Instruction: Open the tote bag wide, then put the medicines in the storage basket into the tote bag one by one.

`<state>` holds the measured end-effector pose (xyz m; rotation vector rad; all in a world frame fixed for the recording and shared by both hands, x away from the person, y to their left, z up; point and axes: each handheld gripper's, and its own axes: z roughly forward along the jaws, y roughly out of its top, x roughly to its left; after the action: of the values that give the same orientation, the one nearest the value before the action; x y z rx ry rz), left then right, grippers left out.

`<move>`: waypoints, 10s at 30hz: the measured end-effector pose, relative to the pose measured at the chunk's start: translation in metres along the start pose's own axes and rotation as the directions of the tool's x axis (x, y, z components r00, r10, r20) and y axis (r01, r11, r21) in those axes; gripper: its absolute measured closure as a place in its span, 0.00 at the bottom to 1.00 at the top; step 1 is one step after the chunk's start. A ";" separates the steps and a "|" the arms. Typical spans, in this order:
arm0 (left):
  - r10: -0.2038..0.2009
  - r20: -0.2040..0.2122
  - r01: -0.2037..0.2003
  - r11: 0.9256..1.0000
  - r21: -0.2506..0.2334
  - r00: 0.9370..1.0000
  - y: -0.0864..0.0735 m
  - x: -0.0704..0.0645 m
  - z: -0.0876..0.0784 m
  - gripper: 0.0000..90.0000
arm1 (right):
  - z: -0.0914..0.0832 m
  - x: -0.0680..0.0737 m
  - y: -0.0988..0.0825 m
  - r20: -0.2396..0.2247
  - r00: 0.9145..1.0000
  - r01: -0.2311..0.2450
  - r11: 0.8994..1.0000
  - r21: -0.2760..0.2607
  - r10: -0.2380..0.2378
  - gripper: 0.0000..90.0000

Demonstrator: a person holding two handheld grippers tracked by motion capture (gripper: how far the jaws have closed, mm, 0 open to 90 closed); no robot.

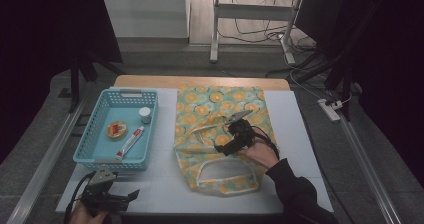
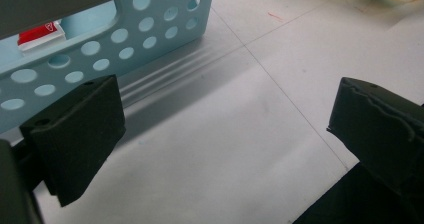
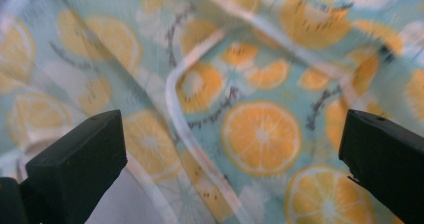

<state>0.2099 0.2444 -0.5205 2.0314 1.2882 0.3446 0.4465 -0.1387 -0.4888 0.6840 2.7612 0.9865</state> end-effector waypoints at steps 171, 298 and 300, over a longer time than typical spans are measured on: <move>-0.072 0.102 0.077 0.996 -0.040 0.992 0.000 0.016 -0.010 0.00 | -0.052 -0.017 0.117 -0.073 0.994 0.060 0.974 -0.220 -0.078 1.00; -0.093 -0.140 0.117 0.979 0.169 0.986 0.144 0.165 0.076 0.00 | -0.047 -0.025 0.104 -0.062 0.996 0.049 0.978 -0.201 -0.063 1.00; -0.095 -0.133 0.118 0.977 0.179 0.987 0.143 0.168 0.080 0.00 | -0.047 -0.025 0.104 -0.062 0.996 0.049 0.979 -0.199 -0.062 1.00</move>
<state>0.4307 0.3200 -0.5045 2.1119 1.5500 0.3140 0.4952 -0.1060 -0.3883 0.5494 2.6725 1.2728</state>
